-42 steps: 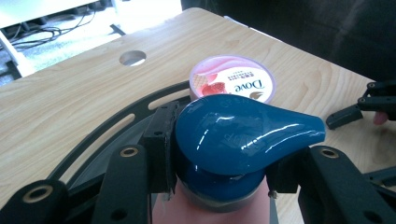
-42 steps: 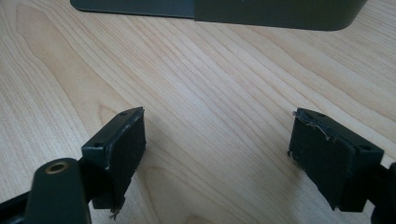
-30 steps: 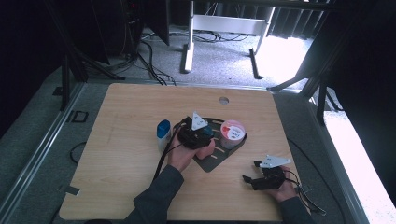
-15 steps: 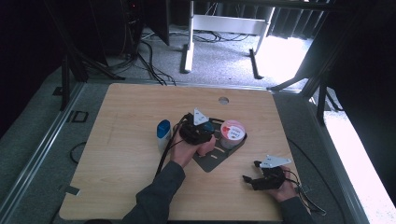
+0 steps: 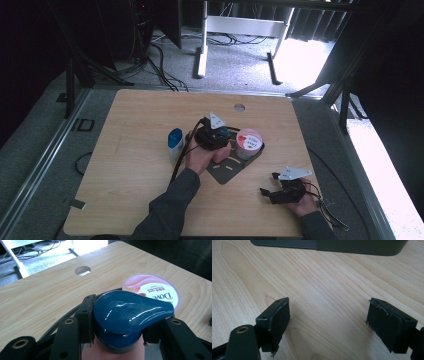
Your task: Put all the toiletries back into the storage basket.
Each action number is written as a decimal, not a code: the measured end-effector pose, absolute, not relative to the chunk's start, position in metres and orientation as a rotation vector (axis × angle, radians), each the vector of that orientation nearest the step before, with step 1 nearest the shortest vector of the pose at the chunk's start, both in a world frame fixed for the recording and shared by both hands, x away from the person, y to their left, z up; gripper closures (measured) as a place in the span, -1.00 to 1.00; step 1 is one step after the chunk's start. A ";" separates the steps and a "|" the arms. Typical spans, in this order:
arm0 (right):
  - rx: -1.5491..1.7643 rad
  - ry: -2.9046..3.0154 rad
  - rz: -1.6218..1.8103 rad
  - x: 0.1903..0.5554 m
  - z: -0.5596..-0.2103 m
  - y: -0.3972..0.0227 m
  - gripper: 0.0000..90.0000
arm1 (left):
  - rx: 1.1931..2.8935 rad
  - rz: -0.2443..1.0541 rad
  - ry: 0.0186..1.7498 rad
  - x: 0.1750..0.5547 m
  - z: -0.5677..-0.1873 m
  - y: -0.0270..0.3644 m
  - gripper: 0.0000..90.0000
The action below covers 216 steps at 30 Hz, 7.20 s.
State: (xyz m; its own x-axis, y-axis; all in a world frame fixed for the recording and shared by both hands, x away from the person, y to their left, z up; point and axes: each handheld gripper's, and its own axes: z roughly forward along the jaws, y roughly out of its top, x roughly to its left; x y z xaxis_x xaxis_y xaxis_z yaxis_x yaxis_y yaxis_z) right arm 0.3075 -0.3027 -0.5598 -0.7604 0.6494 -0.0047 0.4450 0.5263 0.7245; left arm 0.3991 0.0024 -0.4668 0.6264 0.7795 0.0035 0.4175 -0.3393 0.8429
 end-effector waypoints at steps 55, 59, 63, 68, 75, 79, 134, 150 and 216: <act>0.915 2.496 1.069 0.307 -0.560 -0.303 -0.59 | 1.916 0.593 1.050 0.446 -0.468 -0.021 0.18; 0.915 2.496 1.069 0.307 -0.560 -0.303 -0.59 | 1.915 0.593 1.055 0.448 -0.467 -0.021 0.18; 0.914 2.496 1.069 0.306 -0.560 -0.303 -0.59 | 1.916 0.599 1.064 0.449 -0.467 -0.021 0.18; 0.914 2.496 1.070 0.306 -0.560 -0.304 -0.59 | 1.924 0.606 1.067 0.450 -0.466 -0.024 0.18; 0.914 2.496 1.070 0.306 -0.560 -0.304 -0.59 | 1.918 0.599 1.063 0.450 -0.467 -0.027 0.18; 0.914 2.496 1.070 0.306 -0.560 -0.304 -0.59 | 1.913 0.590 1.057 0.449 -0.467 -0.029 0.18; 0.911 2.499 1.070 0.306 -0.560 -0.304 -0.59 | 1.976 0.604 1.032 0.440 -0.474 -0.030 -0.16; 0.910 2.499 1.069 0.306 -0.560 -0.304 -0.60 | 1.939 0.517 1.025 0.425 -0.469 -0.013 -0.13; 0.910 2.496 1.071 0.305 -0.560 -0.304 -0.59 | 2.035 0.378 0.867 0.339 -0.459 0.036 0.10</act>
State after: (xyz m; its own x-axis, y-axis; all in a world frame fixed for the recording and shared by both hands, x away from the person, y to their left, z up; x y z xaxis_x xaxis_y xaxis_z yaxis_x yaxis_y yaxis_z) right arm 0.3053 -0.3040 -0.5599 -0.7639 0.6453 -0.0056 0.4407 0.5280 0.7260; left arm 0.3390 0.0362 -0.4595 0.7116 0.7005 -0.0539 0.4367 -0.3810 0.8149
